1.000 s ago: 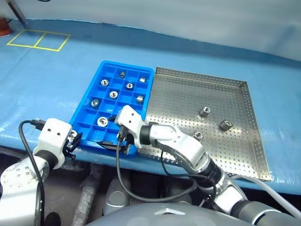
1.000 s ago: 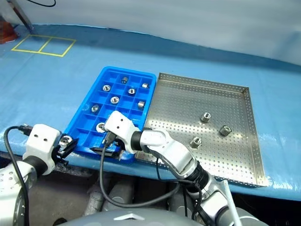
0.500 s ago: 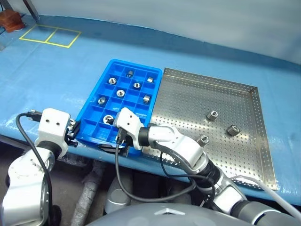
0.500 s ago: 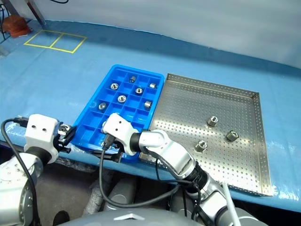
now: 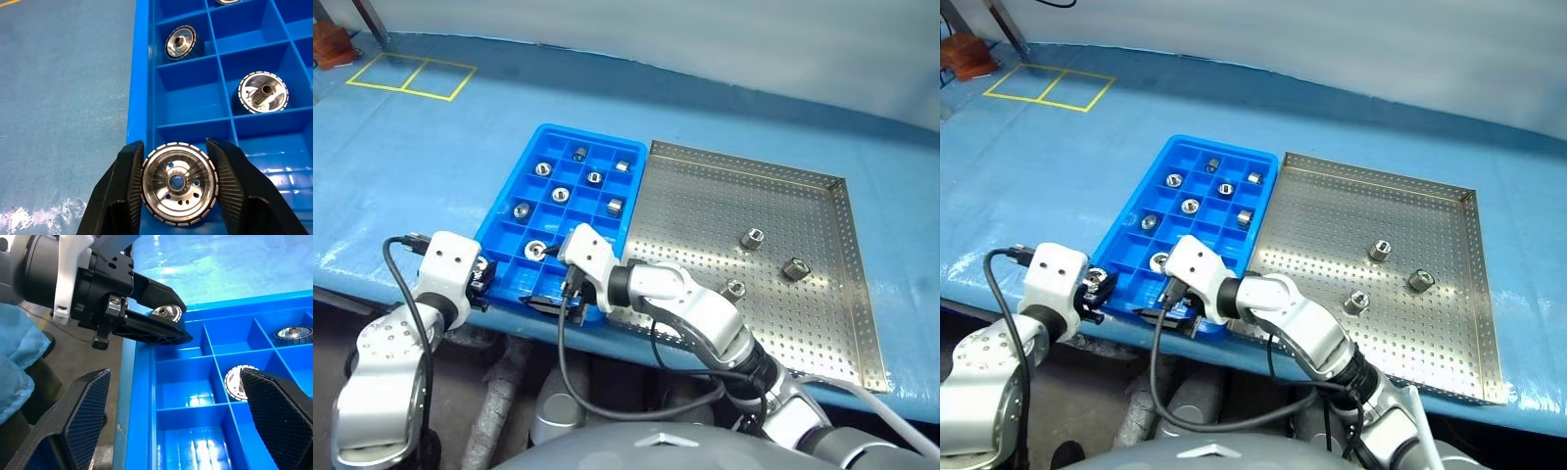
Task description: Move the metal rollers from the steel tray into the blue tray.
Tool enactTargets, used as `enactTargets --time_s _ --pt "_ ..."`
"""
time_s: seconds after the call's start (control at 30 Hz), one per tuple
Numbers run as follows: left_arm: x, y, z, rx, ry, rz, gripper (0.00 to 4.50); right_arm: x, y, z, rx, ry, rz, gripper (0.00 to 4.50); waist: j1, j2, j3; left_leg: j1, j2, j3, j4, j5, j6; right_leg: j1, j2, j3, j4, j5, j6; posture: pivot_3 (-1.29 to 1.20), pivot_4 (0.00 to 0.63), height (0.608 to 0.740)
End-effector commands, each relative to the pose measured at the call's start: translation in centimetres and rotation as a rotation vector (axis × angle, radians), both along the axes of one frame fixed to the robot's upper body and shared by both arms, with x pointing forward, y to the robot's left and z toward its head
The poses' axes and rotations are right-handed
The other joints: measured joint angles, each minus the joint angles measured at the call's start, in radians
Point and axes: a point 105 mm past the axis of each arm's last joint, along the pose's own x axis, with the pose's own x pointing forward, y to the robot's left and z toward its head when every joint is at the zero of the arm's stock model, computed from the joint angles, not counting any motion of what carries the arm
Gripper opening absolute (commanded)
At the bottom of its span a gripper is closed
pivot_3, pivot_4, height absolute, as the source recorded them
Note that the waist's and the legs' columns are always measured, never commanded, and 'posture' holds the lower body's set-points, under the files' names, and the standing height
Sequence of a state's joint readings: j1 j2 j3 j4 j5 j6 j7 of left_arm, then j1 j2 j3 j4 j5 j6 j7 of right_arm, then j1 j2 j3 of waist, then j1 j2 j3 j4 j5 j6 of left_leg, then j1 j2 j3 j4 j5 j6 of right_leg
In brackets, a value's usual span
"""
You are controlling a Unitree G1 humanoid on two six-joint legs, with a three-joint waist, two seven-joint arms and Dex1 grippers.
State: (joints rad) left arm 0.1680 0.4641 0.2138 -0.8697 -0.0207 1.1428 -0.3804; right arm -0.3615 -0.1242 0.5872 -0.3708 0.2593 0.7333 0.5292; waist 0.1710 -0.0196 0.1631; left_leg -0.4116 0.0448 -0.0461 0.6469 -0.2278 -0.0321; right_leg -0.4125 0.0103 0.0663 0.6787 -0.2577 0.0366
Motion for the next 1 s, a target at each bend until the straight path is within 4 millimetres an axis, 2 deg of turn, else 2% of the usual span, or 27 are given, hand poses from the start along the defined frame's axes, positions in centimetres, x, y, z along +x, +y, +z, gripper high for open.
enactTargets --time_s 0.03,0.13,0.17,0.27,0.4,0.47,0.6,0.77,0.87,1.0 --pt "0.4 -0.4 0.2 0.022 -0.009 -0.040 3.39 -0.3 -0.2 1.4 0.042 -0.037 -0.005 4.50 -0.006 0.000 0.000 0.000 0.000 0.000 0.000 0.000 0.000 0.000 0.000 0.000 0.000 0.000 0.000 0.34 0.150 0.740" --pt "0.9 -0.5 0.9 0.024 -0.031 -0.056 4.41 -0.1 -0.5 1.6 0.045 -0.042 -0.021 4.50 -0.019 0.000 0.000 0.000 0.000 0.000 0.000 0.000 0.000 0.000 0.000 0.000 0.000 0.000 0.000 0.31 0.150 0.740" --pt "1.4 -0.6 1.5 0.032 -0.061 -0.061 4.46 0.0 -0.6 1.7 0.046 -0.048 -0.032 4.50 -0.023 0.000 0.000 0.000 0.000 0.000 0.000 0.000 0.000 0.000 0.000 0.000 0.000 0.000 0.000 0.30 0.150 0.740" --pt "3.0 -2.4 4.5 -0.016 -0.208 -0.152 4.46 0.6 -1.8 2.3 0.051 -0.077 -0.097 4.50 -0.028 0.000 0.000 -0.001 0.000 -0.001 0.000 0.000 0.000 0.000 0.000 0.000 -0.001 0.000 0.000 0.26 0.150 0.740" --pt "3.7 -8.0 6.5 -0.109 -0.308 -0.460 4.46 3.2 -6.5 3.3 0.022 -0.139 -0.334 4.50 -0.045 0.000 0.000 -0.002 -0.001 0.000 0.001 0.001 -0.001 0.000 -0.001 0.000 -0.002 0.001 0.001 0.19 0.150 0.740" --pt "3.9 -9.3 6.5 -0.114 -0.320 -0.525 4.46 3.9 -8.3 3.5 0.000 -0.147 -0.416 4.50 -0.064 0.000 0.000 -0.002 -0.002 0.001 0.001 0.000 -0.001 0.001 -0.002 0.001 -0.003 0.002 0.003 0.16 0.150 0.740" --pt "4.8 -13.2 6.1 -0.204 -0.332 -0.660 4.46 6.7 -15.3 3.2 -0.139 -0.145 -0.768 4.50 -0.096 0.000 0.000 -0.002 -0.002 0.002 0.000 0.000 0.000 0.001 -0.002 0.002 -0.003 0.004 0.005 0.09 0.150 0.740" --pt "4.1 -17.0 5.3 -0.266 -0.299 -0.853 4.46 8.0 -22.5 2.0 -0.232 -0.034 -1.159 4.50 -0.152 0.001 0.000 -0.002 -0.002 0.002 0.000 0.000 0.000 0.000 -0.001 0.003 -0.002 0.007 0.004 0.02 0.150 0.740" --pt "3.6 -18.1 4.7 -0.295 -0.263 -0.930 4.46 8.4 -24.2 1.2 -0.248 0.031 -1.257 4.50 -0.182 0.001 0.000 -0.002 -0.002 0.002 0.000 0.000 0.001 0.000 -0.001 0.004 -0.002 0.007 0.004 0.01 0.150 0.740" --pt "3.0 -18.8 4.2 -0.306 -0.231 -0.987 4.46 9.2 -23.8 0.3 -0.244 0.085 -1.255 4.50 -0.211 0.002 0.000 -0.001 -0.002 0.002 0.000 0.000 0.001 0.000 0.000 0.004 -0.002 0.005 0.007 -0.03 0.150 0.740"
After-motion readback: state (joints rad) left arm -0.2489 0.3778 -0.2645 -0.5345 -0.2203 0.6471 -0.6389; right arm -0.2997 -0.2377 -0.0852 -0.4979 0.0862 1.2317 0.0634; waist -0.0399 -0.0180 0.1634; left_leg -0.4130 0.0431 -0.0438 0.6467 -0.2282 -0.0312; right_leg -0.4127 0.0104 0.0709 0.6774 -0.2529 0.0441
